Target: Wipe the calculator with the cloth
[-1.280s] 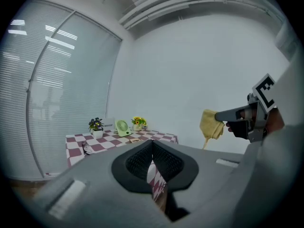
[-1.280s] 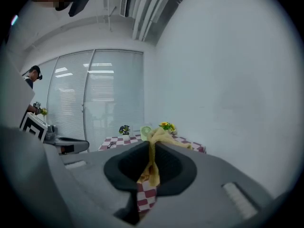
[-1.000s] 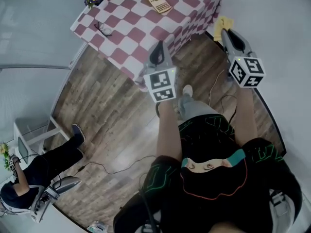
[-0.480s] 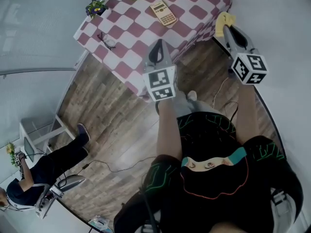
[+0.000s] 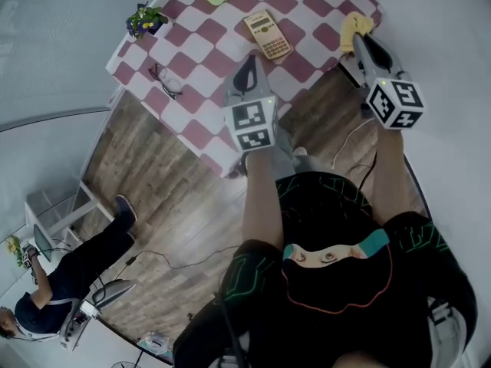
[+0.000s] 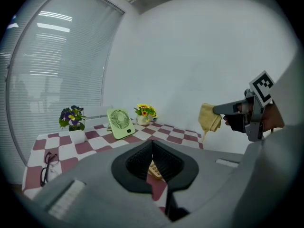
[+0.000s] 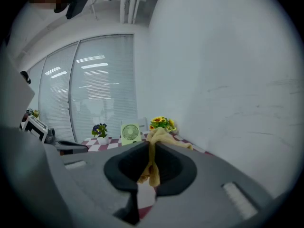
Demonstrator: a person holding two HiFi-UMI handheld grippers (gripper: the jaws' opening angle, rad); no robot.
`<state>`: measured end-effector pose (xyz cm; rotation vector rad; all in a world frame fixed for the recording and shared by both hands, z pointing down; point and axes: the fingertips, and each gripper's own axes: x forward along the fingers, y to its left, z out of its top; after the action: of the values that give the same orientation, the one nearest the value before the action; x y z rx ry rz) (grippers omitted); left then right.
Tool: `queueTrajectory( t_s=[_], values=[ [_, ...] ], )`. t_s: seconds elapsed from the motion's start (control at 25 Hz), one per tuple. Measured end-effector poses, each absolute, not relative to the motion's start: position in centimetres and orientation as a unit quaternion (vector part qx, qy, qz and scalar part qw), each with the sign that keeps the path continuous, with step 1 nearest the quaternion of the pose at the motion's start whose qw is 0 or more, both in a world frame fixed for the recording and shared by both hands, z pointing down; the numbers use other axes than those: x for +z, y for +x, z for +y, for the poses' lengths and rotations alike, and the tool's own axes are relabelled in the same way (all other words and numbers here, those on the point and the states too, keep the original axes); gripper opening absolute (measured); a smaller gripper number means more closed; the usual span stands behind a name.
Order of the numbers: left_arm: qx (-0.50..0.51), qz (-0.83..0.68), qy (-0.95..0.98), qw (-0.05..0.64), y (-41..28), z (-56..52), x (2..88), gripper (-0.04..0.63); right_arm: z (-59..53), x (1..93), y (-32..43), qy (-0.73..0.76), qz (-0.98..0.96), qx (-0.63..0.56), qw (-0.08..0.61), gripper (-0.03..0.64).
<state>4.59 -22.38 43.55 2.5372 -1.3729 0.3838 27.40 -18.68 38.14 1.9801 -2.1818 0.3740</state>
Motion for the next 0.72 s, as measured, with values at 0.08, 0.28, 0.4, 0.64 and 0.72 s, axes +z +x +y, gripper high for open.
queueTrajectory(
  t_s=[0.08, 0.28, 0.4, 0.64, 0.72],
  values=[
    [0.128, -0.471, 0.864, 0.124, 4.4, -24.6, 44.1, 0.011, -21.4, 38.1, 26.9, 0.656, -0.739, 0.12, 0.094, 0.04],
    [0.116, -0.486, 0.853, 0.148, 3.5, -29.2, 44.7, 0.011, -26.6, 38.4, 24.5, 0.623, -0.765, 0.107, 0.123, 0.04],
    [0.115, -0.488, 0.852, 0.151, 3.1, -30.5, 45.2, 0.011, -29.1, 39.0, 23.0, 0.6, -0.78, 0.097, 0.148, 0.04],
    [0.116, -0.508, 0.836, 0.173, 2.0, -33.0, 46.5, 0.011, -33.7, 41.2, 19.4, 0.513, -0.825, 0.06, 0.229, 0.04],
    [0.118, -0.517, 0.83, 0.175, 1.9, -33.9, 46.8, 0.011, -35.1, 42.4, 18.3, 0.475, -0.841, 0.043, 0.256, 0.04]
  ],
)
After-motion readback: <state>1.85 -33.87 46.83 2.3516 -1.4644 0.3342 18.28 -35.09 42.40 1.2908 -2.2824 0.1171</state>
